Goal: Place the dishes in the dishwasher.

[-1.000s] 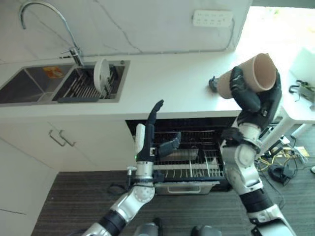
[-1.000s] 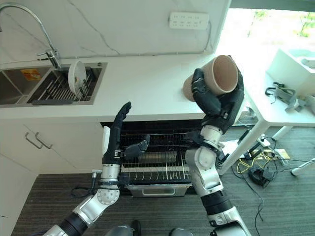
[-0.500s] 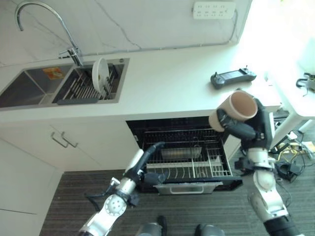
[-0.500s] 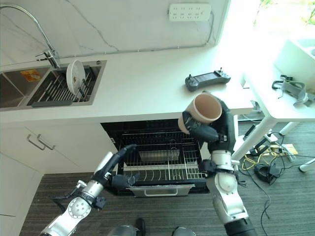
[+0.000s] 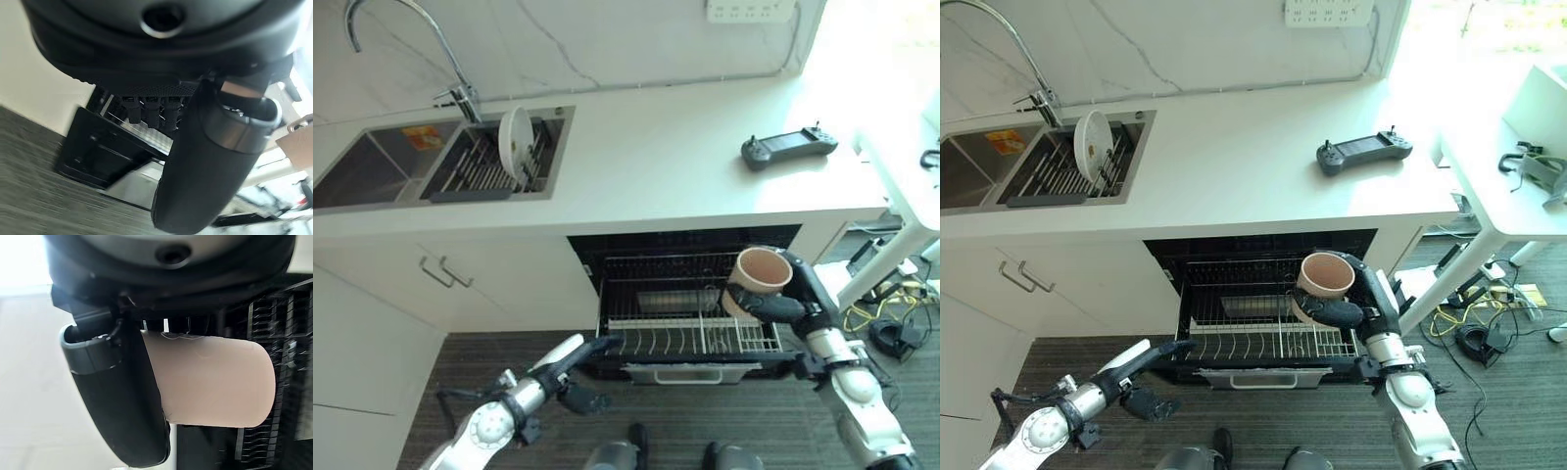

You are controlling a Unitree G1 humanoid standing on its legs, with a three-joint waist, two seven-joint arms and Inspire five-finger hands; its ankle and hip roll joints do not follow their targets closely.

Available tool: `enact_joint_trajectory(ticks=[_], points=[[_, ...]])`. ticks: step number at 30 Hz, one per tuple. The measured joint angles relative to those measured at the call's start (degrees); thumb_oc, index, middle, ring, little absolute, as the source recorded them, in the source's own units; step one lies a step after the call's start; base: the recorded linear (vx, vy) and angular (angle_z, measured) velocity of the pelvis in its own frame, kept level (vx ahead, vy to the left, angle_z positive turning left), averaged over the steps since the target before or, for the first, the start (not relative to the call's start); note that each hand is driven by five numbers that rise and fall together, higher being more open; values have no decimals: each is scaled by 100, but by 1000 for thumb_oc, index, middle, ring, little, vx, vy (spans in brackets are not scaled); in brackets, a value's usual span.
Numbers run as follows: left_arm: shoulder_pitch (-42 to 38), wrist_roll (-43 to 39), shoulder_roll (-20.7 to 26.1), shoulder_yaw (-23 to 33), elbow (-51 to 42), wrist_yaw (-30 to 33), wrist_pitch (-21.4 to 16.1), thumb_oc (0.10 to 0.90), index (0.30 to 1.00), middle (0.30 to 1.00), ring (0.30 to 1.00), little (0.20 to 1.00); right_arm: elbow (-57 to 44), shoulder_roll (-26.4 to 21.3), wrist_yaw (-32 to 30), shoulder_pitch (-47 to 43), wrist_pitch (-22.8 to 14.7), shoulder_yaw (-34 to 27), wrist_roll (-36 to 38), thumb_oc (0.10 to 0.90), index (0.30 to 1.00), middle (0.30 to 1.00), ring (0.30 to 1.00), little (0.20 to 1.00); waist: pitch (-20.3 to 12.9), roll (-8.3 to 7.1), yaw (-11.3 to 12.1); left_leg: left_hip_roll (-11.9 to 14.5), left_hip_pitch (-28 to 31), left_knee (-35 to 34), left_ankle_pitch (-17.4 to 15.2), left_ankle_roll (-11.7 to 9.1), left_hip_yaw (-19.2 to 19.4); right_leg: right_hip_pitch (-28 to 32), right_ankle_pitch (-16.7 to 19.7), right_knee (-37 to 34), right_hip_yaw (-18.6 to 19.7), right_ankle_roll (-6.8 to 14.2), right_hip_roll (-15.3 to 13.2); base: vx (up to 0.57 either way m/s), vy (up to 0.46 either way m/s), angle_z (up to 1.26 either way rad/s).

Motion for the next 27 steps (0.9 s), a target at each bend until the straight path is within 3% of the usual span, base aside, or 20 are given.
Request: enact_joint_trajectory(ticks=[4,9,15,20,27], points=[[-305,300,154,-133,112,266,-64,800,900,900,900,900,405,-117,37,-195,237,243,-160,400,300,300,300,300,1,14,45,-18,-122,10,30,-10,-89,-62,-1,13,-101,1,-22,5,14,13],[-1042,466,165,-678,231,389,-111,800,900,900,900,900,1325,-313,1,-1215,472,452,-267,400,300,300,300,300,103,124,163,-34,-595,60,209,19,-193,-506,41,148,-214,-48,-51,-67,2,14],[-1697,465,193,-1054,268,500,-282,800,900,900,900,900,2592,-327,9,-2229,810,455,-11,400,300,300,300,300,711,264,281,-36,-808,71,310,-34,-298,-727,58,294,-281,-85,-73,-65,23,8],[-2302,402,366,-1275,276,577,-293,800,900,900,900,900,2932,-374,97,-2826,887,585,-60,400,300,300,300,300,1136,359,255,-84,-970,-10,479,12,-327,-957,86,376,-333,-113,-120,-78,27,7],[-2487,392,365,-1271,221,562,-293,800,900,900,900,900,3434,-233,-133,-3284,869,550,-66,400,300,300,300,300,1339,485,318,-149,-956,-103,555,54,-322,-1005,94,379,-332,-100,-189,-36,40,3]])
